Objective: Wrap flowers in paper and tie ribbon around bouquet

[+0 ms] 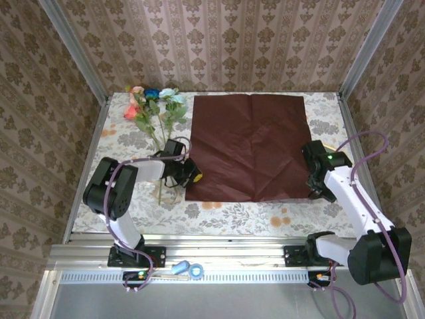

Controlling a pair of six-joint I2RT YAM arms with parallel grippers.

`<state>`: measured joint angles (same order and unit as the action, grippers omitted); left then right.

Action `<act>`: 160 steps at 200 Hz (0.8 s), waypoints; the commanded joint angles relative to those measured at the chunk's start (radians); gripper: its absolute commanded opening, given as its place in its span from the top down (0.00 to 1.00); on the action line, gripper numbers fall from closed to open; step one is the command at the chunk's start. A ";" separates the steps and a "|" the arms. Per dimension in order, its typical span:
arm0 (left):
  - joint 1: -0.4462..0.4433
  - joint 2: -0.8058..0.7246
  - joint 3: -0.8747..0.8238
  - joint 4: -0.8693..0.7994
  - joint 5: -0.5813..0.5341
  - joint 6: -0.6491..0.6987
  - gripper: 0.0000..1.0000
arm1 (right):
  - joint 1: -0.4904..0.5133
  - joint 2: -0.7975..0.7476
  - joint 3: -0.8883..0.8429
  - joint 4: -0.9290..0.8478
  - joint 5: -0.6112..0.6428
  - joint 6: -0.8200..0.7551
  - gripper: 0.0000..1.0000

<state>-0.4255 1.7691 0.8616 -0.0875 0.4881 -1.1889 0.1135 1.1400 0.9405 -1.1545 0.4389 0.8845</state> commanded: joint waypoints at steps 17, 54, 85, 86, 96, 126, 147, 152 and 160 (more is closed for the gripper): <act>0.098 0.148 0.156 -0.330 -0.144 0.241 1.00 | 0.050 0.117 0.081 0.332 -0.211 -0.223 0.57; 0.132 0.194 0.254 -0.405 -0.152 0.308 1.00 | 0.049 0.559 0.239 0.496 -0.430 -0.261 0.67; 0.154 0.196 0.259 -0.411 -0.158 0.309 1.00 | 0.060 0.814 0.398 0.382 -0.488 -0.216 0.72; 0.156 0.196 0.259 -0.410 -0.158 0.309 1.00 | 0.061 0.817 0.400 0.380 -0.489 -0.214 0.72; 0.164 0.201 0.262 -0.407 -0.157 0.309 1.00 | 0.075 0.830 0.398 0.344 -0.487 -0.198 0.72; 0.186 0.251 0.328 -0.416 -0.145 0.336 1.00 | 0.142 0.755 0.271 0.320 -0.498 -0.140 0.72; 0.200 0.306 0.402 -0.447 -0.157 0.359 1.00 | 0.201 0.682 0.152 0.336 -0.539 -0.096 0.72; 0.204 0.316 0.425 -0.458 -0.163 0.363 1.00 | 0.219 0.663 0.131 0.341 -0.544 -0.088 0.72; 0.211 0.337 0.454 -0.467 -0.170 0.369 1.00 | 0.243 0.634 0.096 0.353 -0.553 -0.076 0.72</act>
<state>-0.2489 1.9980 1.2716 -0.4644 0.4561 -0.8673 0.2935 1.8359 1.1435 -0.7441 -0.0456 0.7380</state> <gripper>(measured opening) 0.063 0.279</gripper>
